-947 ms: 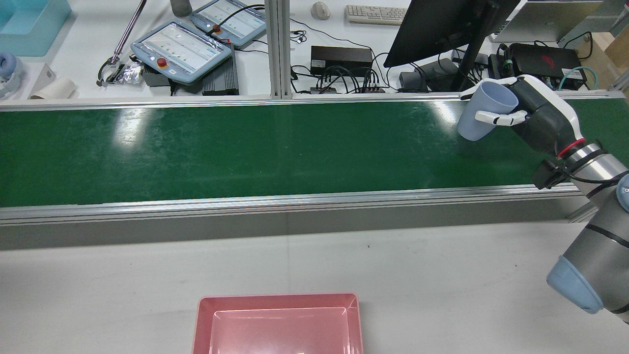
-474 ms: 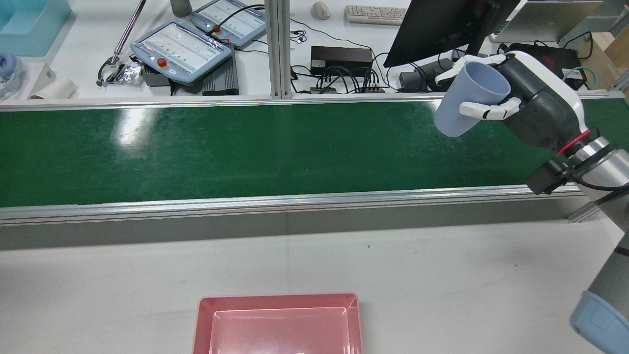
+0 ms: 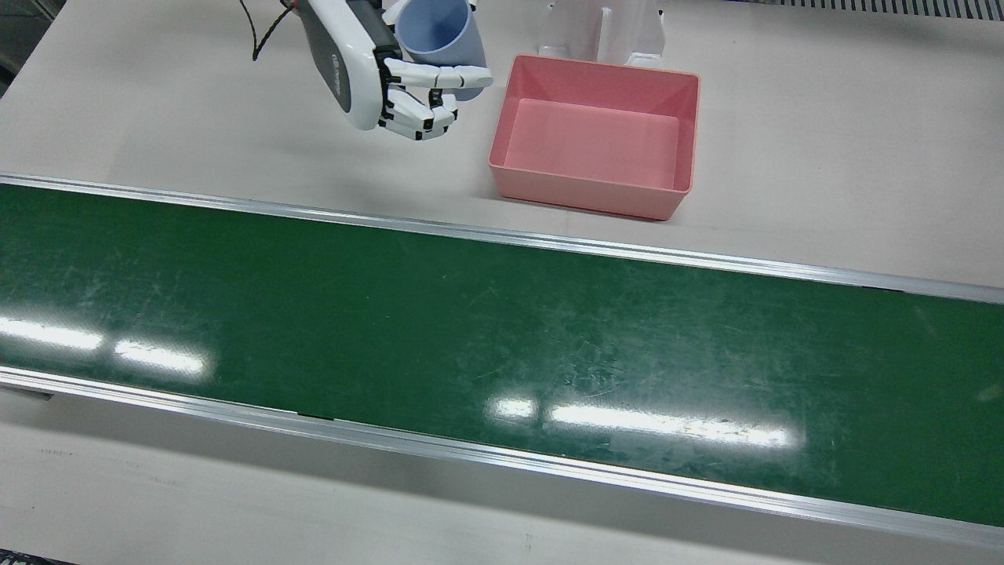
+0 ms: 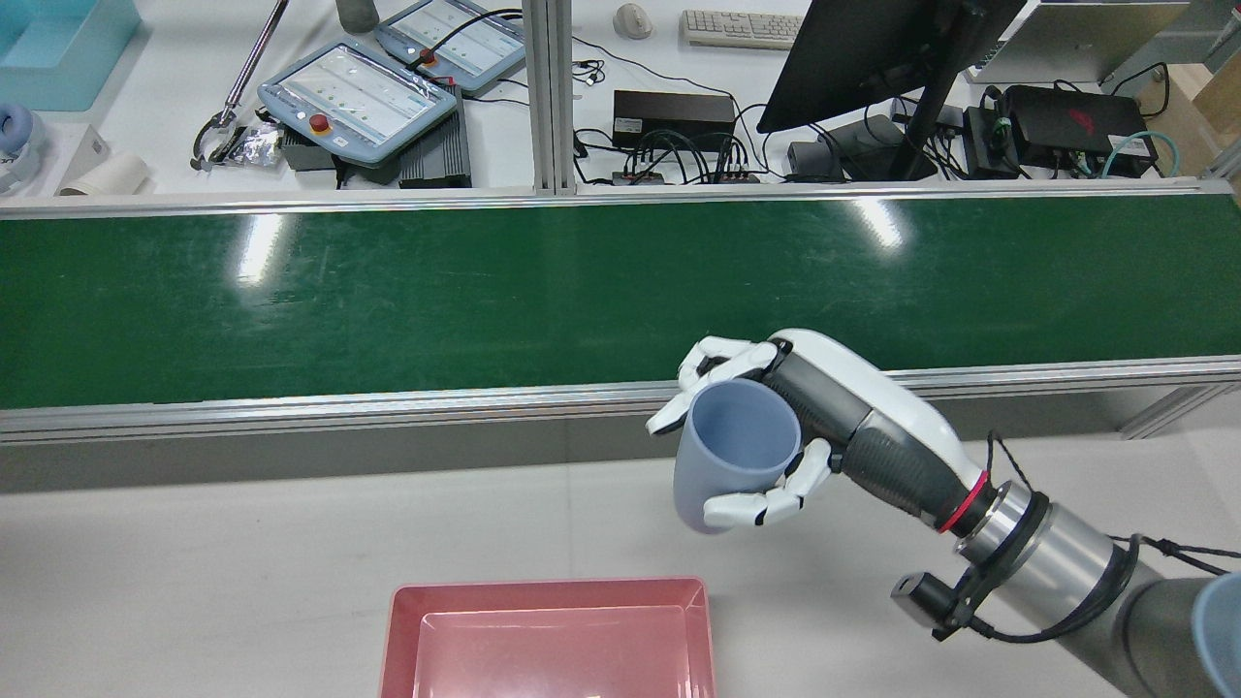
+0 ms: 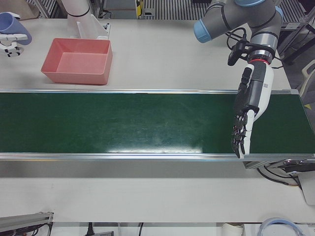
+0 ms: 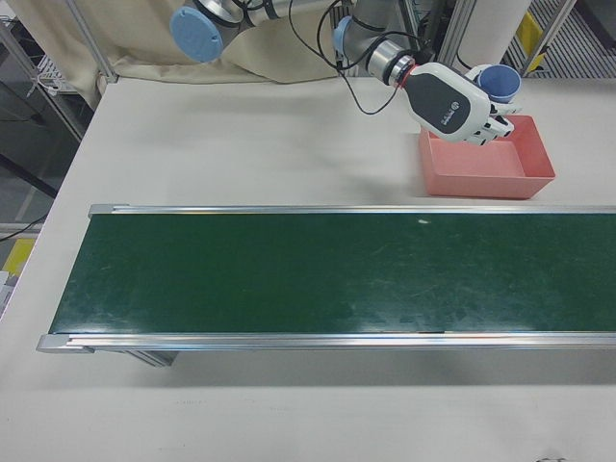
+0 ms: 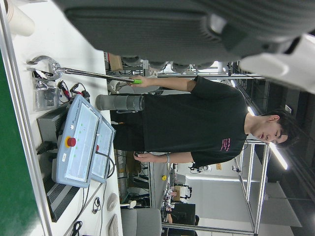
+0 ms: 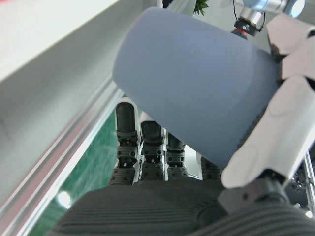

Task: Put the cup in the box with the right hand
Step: 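Lower the cup into the pink tray and open the right hand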

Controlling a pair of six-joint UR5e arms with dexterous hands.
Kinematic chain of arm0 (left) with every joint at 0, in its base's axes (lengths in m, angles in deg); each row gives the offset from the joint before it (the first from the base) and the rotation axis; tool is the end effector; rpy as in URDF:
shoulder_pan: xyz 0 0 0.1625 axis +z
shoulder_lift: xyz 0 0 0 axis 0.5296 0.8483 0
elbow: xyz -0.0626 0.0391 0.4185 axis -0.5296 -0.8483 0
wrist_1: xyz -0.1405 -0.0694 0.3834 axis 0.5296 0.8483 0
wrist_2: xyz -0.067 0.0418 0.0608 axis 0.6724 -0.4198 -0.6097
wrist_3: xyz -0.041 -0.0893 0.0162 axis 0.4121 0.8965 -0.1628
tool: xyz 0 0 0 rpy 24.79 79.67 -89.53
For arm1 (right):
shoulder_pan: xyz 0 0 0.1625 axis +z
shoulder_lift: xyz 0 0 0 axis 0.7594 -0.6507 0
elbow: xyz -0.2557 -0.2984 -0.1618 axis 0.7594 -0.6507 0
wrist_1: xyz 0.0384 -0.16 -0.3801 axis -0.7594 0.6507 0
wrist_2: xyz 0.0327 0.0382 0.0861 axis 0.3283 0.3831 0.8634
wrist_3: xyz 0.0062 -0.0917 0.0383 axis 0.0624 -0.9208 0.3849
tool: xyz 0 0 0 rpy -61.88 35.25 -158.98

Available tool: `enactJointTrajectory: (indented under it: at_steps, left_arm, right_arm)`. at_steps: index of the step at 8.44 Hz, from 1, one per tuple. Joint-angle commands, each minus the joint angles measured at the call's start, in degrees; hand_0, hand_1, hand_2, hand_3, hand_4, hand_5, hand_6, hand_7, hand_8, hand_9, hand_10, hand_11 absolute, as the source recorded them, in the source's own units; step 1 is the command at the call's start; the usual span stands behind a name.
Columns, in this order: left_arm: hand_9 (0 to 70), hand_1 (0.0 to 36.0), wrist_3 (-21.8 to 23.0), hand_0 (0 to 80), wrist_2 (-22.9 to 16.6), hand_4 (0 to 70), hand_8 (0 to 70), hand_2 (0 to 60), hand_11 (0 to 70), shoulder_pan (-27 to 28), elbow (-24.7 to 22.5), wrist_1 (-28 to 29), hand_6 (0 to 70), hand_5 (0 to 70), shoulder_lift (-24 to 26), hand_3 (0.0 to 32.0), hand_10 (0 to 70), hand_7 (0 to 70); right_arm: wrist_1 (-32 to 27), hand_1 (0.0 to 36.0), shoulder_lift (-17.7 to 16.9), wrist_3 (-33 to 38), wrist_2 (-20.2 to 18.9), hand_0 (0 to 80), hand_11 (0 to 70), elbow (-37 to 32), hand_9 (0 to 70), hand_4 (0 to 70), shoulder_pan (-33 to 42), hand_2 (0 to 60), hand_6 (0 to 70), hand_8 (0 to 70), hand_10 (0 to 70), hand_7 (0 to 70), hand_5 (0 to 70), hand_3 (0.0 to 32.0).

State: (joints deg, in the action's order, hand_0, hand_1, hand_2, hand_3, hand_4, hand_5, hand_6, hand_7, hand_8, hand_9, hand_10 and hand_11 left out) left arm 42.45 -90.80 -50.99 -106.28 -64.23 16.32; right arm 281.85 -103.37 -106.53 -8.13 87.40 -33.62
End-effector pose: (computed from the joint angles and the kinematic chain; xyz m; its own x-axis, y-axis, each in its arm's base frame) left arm -0.0468 -0.5309 0.5368 -0.9417 -0.3355 -0.0241 -0.0113 0.1033 -0.9946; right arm -0.3229 -0.2848 0.2835 -0.8250 0.3654 0.4311 -0.1417 0.6047 -0.7837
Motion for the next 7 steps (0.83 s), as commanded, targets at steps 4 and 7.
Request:
enactJointTrajectory:
  at_steps: [4, 7]
  left_arm:
    - [0.0, 0.0, 0.00, 0.0, 0.08, 0.0, 0.0, 0.0, 0.0, 0.00, 0.09, 0.03, 0.0, 0.0, 0.09, 0.0, 0.0, 0.0]
    - [0.0, 0.0, 0.00, 0.0, -0.01, 0.0, 0.0, 0.0, 0.0, 0.00, 0.00, 0.03, 0.0, 0.0, 0.09, 0.0, 0.0, 0.0]
  right_arm:
    - [-0.49, 13.6, 0.31, -3.76, 3.27, 45.4, 5.5, -3.58, 1.3, 16.6, -10.25, 22.0, 4.3, 0.0, 2.8, 13.8, 3.5, 0.0]
    - [-0.49, 13.7, 0.31, -3.59, 3.27, 45.3, 5.8, -3.58, 3.1, 18.3, -10.17, 23.9, 5.0, 0.0, 3.1, 16.8, 3.6, 0.0]
